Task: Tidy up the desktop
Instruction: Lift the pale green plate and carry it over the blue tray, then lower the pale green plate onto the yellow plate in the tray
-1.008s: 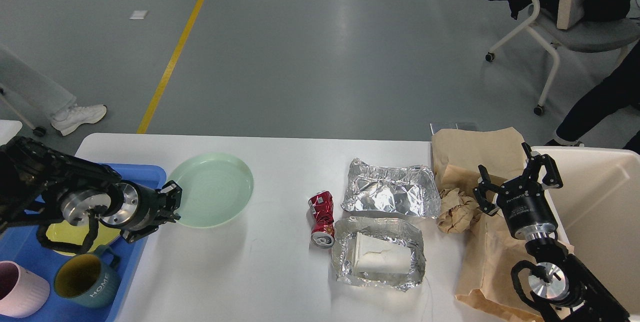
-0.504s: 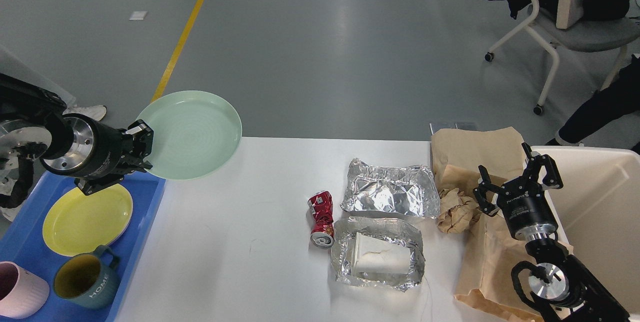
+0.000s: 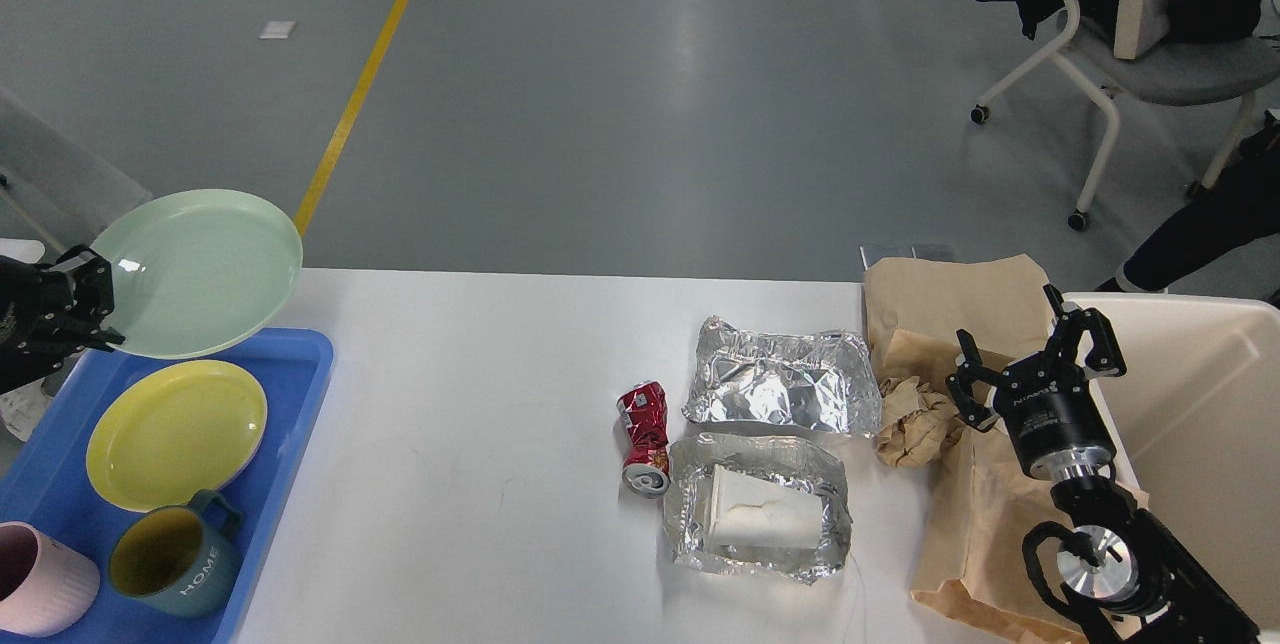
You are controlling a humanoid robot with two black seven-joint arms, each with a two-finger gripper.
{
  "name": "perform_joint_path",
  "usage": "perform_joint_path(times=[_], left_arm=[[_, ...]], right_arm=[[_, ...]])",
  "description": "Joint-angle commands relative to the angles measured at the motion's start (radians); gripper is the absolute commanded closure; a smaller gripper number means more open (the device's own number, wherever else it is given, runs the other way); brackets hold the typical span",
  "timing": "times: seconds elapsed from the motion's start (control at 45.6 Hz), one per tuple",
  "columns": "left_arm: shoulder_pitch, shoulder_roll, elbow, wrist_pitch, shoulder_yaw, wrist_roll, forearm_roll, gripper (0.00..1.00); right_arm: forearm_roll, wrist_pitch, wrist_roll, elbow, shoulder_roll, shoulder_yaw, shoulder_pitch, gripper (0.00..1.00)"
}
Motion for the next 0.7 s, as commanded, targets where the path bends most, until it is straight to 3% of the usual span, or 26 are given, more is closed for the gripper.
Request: perform_joint_path(times=[0.0, 0.263, 0.394, 0.504, 0.679], left_arm=[[0.193, 0.059, 0.172, -0.021, -0.114, 0.022, 0.046, 1.00], [0.645, 0.065, 0.491, -0.021, -0.473, 0.089, 0.167, 1.00], [0.822, 0.051, 0.584, -0.015, -0.667, 0.111, 0.244, 1.00], [0.900, 0.022, 0.626, -0.007, -0.742, 0.120, 0.285, 1.00], [0.932, -0.010, 0.654, -0.007, -0.751, 0.122, 0.287, 1.00]], right_arm=[[0.000, 0.000, 0.000, 0.000, 0.000, 0.000, 0.000, 0.00], [0.000, 0.000, 0.000, 0.000, 0.000, 0.000, 0.000, 0.00], [0.000, 0.000, 0.000, 0.000, 0.000, 0.000, 0.000, 0.00], [0.000, 0.000, 0.000, 0.000, 0.000, -0.001, 0.000, 0.00], [0.000, 0.000, 0.000, 0.000, 0.000, 0.000, 0.000, 0.00]])
